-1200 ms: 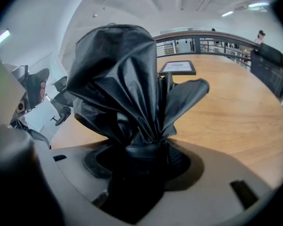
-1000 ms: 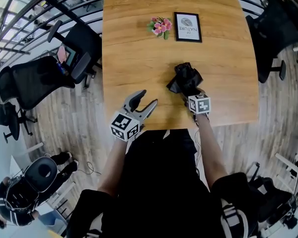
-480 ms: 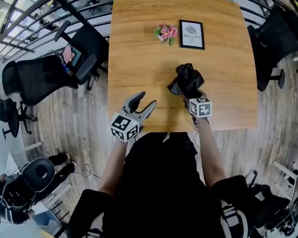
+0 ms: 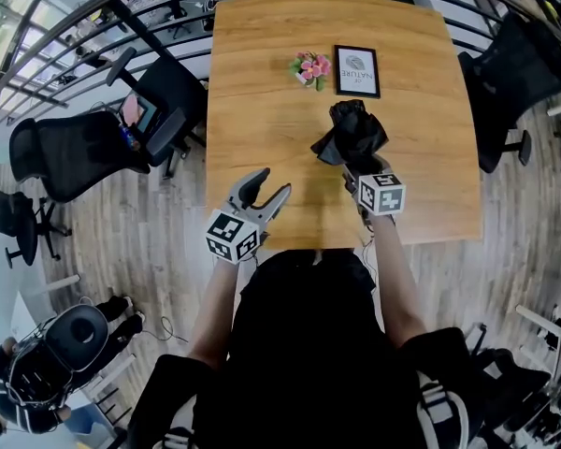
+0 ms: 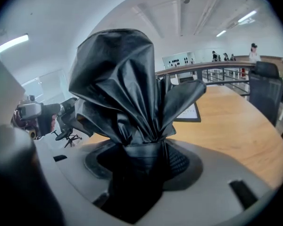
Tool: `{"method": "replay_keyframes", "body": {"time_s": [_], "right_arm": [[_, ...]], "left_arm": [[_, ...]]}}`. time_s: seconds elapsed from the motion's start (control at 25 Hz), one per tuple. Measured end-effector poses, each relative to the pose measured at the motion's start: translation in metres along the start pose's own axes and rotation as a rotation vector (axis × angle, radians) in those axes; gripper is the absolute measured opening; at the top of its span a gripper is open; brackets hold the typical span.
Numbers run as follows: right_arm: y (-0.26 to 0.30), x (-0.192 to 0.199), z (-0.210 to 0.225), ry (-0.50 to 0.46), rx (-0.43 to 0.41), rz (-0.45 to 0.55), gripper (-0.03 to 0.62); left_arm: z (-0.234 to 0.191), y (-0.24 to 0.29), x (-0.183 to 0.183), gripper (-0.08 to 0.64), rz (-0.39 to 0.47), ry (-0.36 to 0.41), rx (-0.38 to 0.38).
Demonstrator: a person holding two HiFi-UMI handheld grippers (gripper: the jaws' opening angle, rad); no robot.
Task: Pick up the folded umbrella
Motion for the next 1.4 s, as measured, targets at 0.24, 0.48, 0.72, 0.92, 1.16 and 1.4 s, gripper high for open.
{"method": "replay_keyframes", "body": {"time_s": [0.24,0.48,0.72,0.92,1.16,1.4], "right_arm": [[-0.022,-0.041,-0.002,-0.030,0.008,0.090,0.250],[-0.043,-0.064,-0.004,-0.049,0.000,0.160,0.250],[-0.067,-0.085,-0.009,-0.047,-0.030,0.248,0.250],[-0.076,-0.099,-0.012,-0.071,-0.030,0.293,0.250],[-0.082,-0.102,-0.015,-0.096,-0.026,0.315,0.249],[-0.084,-0.103,-0.017,-0.103,-0.021,0.319,0.249]], "left_arm": [[-0.006,-0.005,-0.013,0.253,0.011,0.021,-0.014],[-0.010,-0.007,-0.025,0.253,0.023,0.045,-0.024],[-0.012,-0.003,-0.036,0.253,0.034,0.065,-0.022],[-0.013,0.002,-0.040,0.253,0.038,0.073,-0.010],[-0.014,0.001,-0.040,0.253,0.038,0.078,-0.003],[-0.017,0.000,-0.043,0.252,0.044,0.078,-0.008]]}}
Point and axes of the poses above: the fingertips, and each gripper's own axes: y forward along the fingers, z to its right, x out of its underside, the point moved 1 cm from there along -y, backward along the fingers, and after that the axes turned 13 degrees about x, right-handed, at the moved point
